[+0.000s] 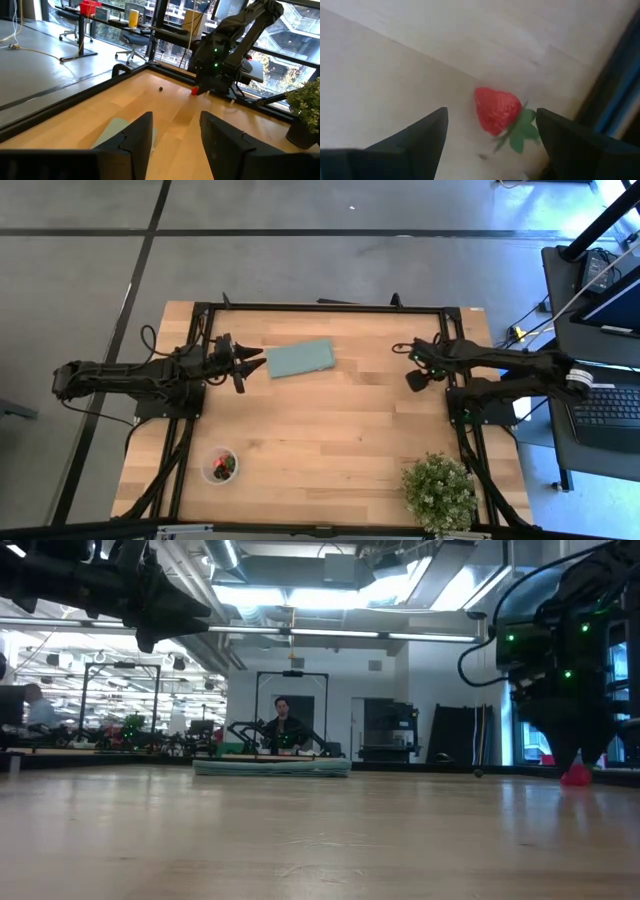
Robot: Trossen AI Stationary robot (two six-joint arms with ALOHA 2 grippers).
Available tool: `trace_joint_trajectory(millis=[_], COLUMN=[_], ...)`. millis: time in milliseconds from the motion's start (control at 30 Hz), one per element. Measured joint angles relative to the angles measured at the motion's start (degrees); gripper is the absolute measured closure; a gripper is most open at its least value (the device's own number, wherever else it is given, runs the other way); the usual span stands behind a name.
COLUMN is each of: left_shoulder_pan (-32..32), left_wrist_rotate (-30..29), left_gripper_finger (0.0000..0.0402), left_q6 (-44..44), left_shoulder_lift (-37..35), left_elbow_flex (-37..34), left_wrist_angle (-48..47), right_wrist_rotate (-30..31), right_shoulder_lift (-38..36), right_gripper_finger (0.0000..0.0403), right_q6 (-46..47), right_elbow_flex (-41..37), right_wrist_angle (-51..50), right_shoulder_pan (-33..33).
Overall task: Pick and placing Produce into tupperware
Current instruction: Put the strawberry into the transparent container
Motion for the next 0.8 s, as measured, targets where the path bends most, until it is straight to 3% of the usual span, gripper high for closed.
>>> trace_joint_trajectory(millis=[400,800], left_shoulder_pan=[0.0,0.0], left_wrist_rotate=[0.0,0.0], left_gripper_finger=[0.0252,0.0257], left_q6=[0.0,0.2], left_shoulder_lift=[0.0,0.0], left_elbow_flex=[0.0,0.0], left_wrist_angle=[0.0,0.0], right_wrist_rotate=[0.2,0.1], right_shoulder_lift=[4.5,4.5], right_gripper_finger=[0.0103,0.0164], right_q6=[1.0,-0.3], right_elbow_flex=[-2.3,-2.5], right_wrist_angle=[5.2,6.6], right_shoulder_pan=[0.0,0.0])
